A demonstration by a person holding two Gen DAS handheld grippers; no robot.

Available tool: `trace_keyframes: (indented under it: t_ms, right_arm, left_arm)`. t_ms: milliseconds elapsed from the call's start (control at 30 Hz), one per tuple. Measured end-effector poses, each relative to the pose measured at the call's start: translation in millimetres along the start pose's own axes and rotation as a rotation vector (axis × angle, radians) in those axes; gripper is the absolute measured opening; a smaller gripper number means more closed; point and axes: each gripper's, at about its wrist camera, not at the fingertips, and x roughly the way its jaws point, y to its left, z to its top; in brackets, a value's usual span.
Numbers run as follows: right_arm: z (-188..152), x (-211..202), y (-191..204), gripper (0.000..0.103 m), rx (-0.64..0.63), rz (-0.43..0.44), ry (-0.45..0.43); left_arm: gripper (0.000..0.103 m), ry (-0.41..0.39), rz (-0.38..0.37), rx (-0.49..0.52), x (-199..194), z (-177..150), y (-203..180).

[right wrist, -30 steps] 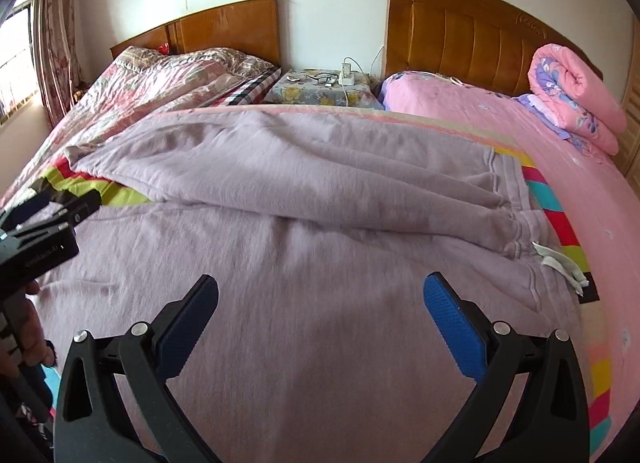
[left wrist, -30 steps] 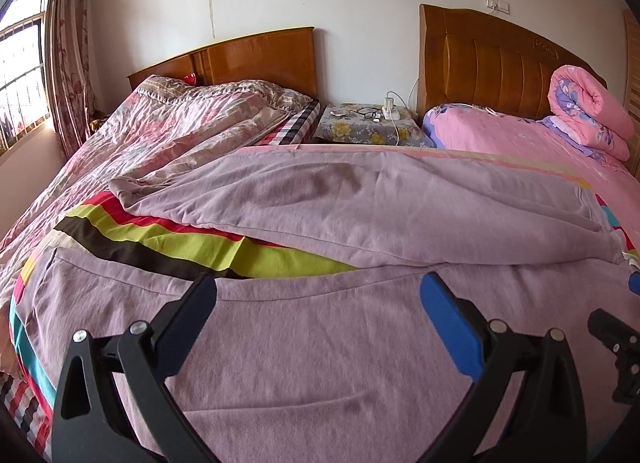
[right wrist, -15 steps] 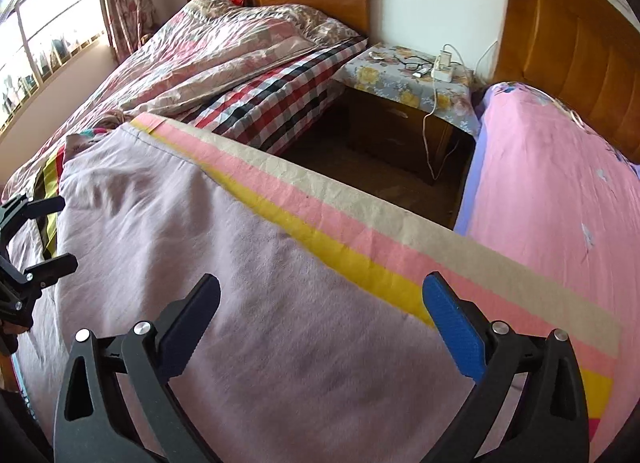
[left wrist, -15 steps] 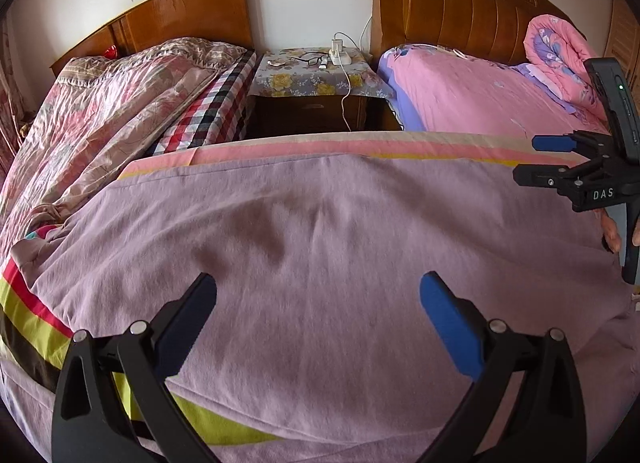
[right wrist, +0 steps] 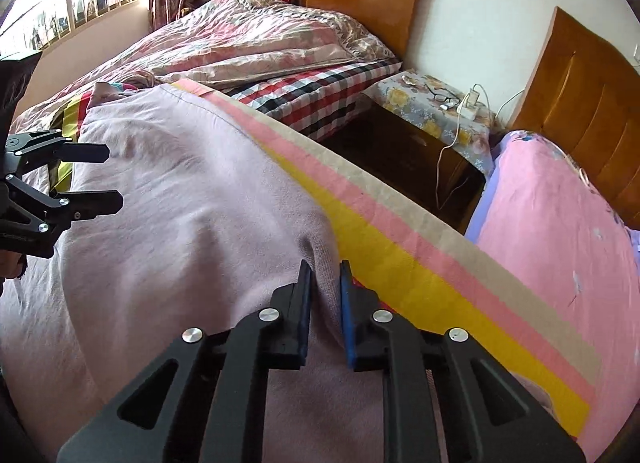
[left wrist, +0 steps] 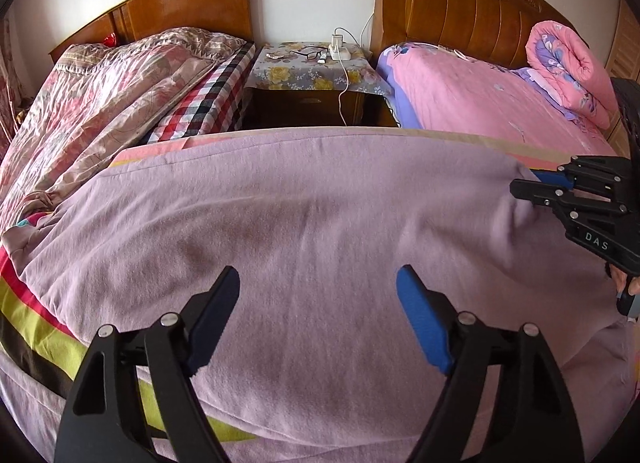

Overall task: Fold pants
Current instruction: 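Grasp the ribbed cuffs with the right gripper and lift them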

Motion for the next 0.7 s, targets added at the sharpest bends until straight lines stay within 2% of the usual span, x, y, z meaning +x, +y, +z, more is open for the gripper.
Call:
trace_keyframes:
  t_ms: [100, 200, 333, 400, 467, 533, 567, 600, 667, 700]
  right_arm:
    - [-12.0, -41.0, 33.4, 0.015, -0.007, -0.069, -0.067]
    - [-34.4, -83.5, 82.9, 0.015, -0.018, -0.161, -0.143]
    - [-87.0, -133.8, 150.4, 0.015, 0.018, -0.207, -0.206]
    - [-118.9, -142.1, 179.5, 0.015, 0.056, -0.207, -0.196]
    - [-147.9, -134.9, 199.4, 0.017, 0.104, -0.227, -0.149]
    - [-171.4, -125.9, 205.1, 0.020, 0.194, -0.190, -0.102]
    - [-180.7, -127.4, 203.5, 0.025, 0.253, -0.179, -0.096]
    - [-188.8, -132.2, 200.3, 0.041, 0.314, -0.168, -0.099]
    - [-203.5, -149.6, 191.5, 0.063, 0.435, -0.159, -0.143]
    - [-210.2, -158.3, 185.2, 0.063, 0.490, -0.152, -0.165]
  left_arm:
    - [0.081, -0.026, 0.001, -0.014, -26.3, -13.7, 3.3]
    - [0.081, -0.051, 0.004, -0.034, -56.7, -35.3, 11.8]
    - [0.081, -0.082, 0.002, -0.073, -100.8, -86.0, 33.0]
    - [0.081, -0.078, -0.007, -0.096, -116.1, -115.0, 45.8]
    - [0.081, -0.049, -0.022, -0.112, -123.0, -142.2, 54.7]
    - [0.081, -0.016, -0.058, -0.122, -124.2, -161.7, 59.6]
    - [0.081, -0.001, -0.068, -0.116, -122.1, -166.3, 60.2]
    - [0.081, 0.013, -0.071, -0.107, -120.7, -168.8, 58.8]
    - [0.084, 0.018, -0.088, -0.090, -119.1, -166.6, 53.2]
    - [0.086, 0.014, -0.102, -0.085, -119.2, -164.0, 49.8]
